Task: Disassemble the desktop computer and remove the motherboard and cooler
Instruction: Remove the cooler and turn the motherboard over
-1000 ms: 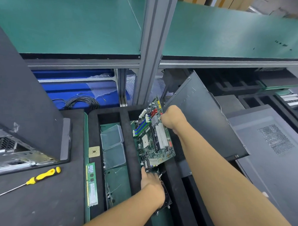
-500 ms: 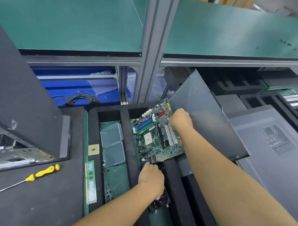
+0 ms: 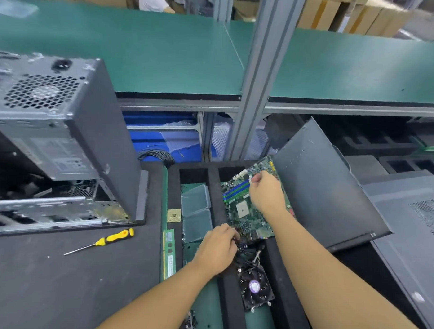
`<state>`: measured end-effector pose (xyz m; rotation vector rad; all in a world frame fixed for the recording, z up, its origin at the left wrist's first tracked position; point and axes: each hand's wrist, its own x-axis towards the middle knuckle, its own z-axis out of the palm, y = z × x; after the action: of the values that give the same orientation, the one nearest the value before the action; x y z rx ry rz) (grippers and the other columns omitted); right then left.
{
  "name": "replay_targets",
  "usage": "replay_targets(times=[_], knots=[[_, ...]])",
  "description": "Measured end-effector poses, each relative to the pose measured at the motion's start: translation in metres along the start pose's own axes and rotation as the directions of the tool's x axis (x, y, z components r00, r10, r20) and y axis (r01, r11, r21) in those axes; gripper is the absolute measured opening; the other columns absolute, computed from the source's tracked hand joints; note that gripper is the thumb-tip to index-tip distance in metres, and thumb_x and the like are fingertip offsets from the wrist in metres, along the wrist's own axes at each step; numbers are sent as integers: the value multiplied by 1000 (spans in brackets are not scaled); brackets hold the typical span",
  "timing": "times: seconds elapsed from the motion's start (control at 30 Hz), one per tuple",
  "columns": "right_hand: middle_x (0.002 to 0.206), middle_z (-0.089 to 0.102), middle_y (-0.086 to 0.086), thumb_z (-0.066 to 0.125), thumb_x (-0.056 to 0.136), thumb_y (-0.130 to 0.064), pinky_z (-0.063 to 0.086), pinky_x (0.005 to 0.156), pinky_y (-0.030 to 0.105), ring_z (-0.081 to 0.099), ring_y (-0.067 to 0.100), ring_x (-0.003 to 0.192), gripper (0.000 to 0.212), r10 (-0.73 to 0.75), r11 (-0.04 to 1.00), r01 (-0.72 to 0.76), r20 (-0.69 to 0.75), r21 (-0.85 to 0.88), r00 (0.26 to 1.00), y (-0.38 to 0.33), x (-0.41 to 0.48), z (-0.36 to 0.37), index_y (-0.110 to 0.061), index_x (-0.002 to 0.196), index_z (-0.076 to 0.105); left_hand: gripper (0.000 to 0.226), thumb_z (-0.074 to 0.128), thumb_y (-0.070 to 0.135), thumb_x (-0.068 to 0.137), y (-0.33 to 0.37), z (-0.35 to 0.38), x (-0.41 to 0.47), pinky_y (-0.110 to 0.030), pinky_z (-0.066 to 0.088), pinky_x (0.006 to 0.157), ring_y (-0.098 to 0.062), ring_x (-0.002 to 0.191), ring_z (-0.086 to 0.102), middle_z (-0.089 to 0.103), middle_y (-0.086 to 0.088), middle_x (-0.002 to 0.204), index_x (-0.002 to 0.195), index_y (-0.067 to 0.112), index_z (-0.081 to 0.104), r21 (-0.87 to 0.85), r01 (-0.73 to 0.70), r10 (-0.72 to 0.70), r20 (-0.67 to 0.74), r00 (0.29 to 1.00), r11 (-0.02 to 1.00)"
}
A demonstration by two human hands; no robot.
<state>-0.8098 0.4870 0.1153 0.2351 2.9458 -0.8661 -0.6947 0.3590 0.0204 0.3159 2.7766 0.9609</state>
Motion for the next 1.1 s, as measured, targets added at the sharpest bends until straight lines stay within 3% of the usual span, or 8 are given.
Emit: replay_targets(times=[0.2,0.4,0.53,0.6,0.73,0.83,0.93,1.1], knots=[[110,64,12,42,98,-15,48,77,33,58,30,94,23,-49,995,31,202,90,978,-43,-52,42,-12,107,62,22,47,11,98,-53,-42,-60,-35,44,99,-14,103,58,63,6,106,105,18,67,-176,175,-205,-170,964,969],[100,72,10,41,96,-11,52,71,32,61,27,81,26,-170,985,137,437,107,883,-89,-127,94,-10,99,67,22,47,12,99,-113,-85,-149,-34,45,95,-9,97,57,58,17,96,100,24,65,-117,299,-320,-259,912,947],[99,70,3,38,91,-10,51,68,28,59,19,76,29,-194,981,160,543,109,817,-117,-181,134,-22,92,64,22,48,12,97,-159,-106,-212,-33,43,94,-8,95,58,57,18,95,100,27,65,-79,386,-393,-267,880,919],[108,68,2,40,93,-12,52,73,28,61,19,83,29,-205,978,188,563,89,801,-130,-202,153,-25,100,65,23,49,13,95,-180,-115,-241,-32,43,93,-9,98,58,58,17,98,101,29,64,-73,444,-446,-261,856,893],[146,45,2,42,98,-8,40,105,32,48,24,126,45,-338,918,396,559,20,757,-149,-226,187,-19,140,50,22,52,13,93,-213,-127,-293,-31,43,90,-9,98,58,56,17,98,100,30,64,-65,500,-498,-263,826,864],[164,15,-6,39,97,-3,35,107,35,28,30,137,64,-402,830,546,555,-115,728,-164,-229,205,-21,157,22,21,52,15,95,-229,-128,-322,-28,39,88,-7,100,56,54,19,100,101,32,63,-71,505,-505,-256,824,860],[167,-4,-7,47,97,-8,36,107,40,23,35,139,78,-327,746,568,553,-347,766,-175,-221,220,-24,159,3,21,51,16,95,-238,-129,-337,-27,37,87,-5,101,54,53,20,99,101,33,62,-79,506,-507,-269,819,859],[145,35,10,67,87,-22,35,100,36,38,29,128,66,-312,573,545,453,-612,835,-181,-211,238,-15,144,35,21,51,17,96,-249,-133,-346,-24,39,91,-1,101,54,55,22,102,104,31,64,-107,470,-480,-281,831,876]])
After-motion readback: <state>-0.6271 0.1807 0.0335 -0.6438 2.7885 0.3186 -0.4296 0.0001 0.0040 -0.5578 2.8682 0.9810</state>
